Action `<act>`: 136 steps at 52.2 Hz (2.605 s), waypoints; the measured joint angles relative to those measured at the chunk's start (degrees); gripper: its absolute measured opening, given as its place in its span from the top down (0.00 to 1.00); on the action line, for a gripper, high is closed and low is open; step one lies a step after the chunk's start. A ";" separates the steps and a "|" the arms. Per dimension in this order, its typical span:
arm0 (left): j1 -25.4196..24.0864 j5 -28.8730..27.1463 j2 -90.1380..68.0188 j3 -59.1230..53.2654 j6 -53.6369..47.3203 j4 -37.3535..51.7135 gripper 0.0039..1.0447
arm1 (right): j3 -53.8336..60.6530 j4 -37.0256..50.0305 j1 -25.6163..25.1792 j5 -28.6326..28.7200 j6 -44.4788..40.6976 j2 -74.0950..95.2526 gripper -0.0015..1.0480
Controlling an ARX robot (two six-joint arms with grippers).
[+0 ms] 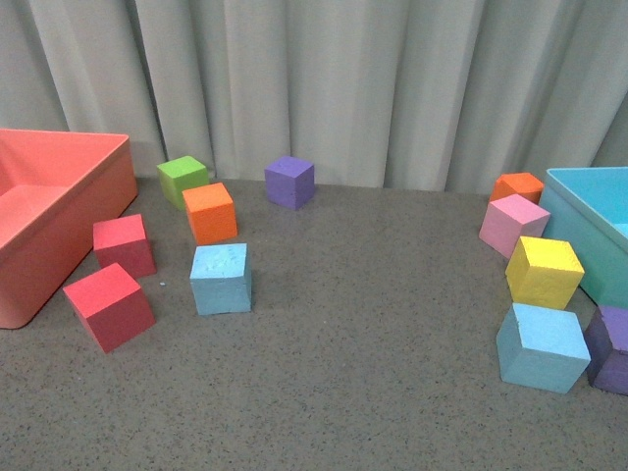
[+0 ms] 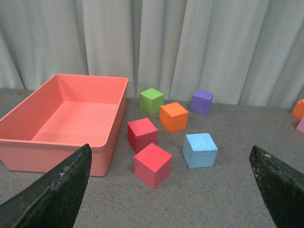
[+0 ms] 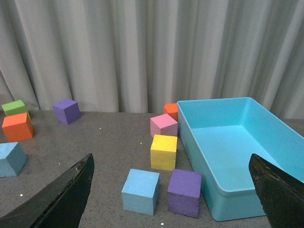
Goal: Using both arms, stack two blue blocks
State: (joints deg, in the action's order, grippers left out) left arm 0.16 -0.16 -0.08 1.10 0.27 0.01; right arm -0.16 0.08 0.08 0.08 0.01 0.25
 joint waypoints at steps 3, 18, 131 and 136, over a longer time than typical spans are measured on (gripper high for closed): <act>0.00 0.02 0.00 0.00 0.00 0.02 0.06 | 0.00 0.00 0.00 0.00 0.00 0.00 0.09; 0.00 0.00 0.00 0.00 0.00 0.02 0.06 | 0.00 0.00 0.00 0.00 0.00 0.00 0.09; 0.00 0.00 0.00 0.00 0.00 0.00 0.06 | -64.17 -11.93 8.44 -6.19 15.28 122.79 0.41; 0.00 0.02 0.00 0.00 0.00 0.02 0.06 | -64.30 -11.67 8.55 -5.75 15.30 122.73 0.48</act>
State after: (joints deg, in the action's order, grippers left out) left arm 0.16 -0.14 -0.08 1.10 0.27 0.03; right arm -64.47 -11.60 8.62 -5.67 15.31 122.98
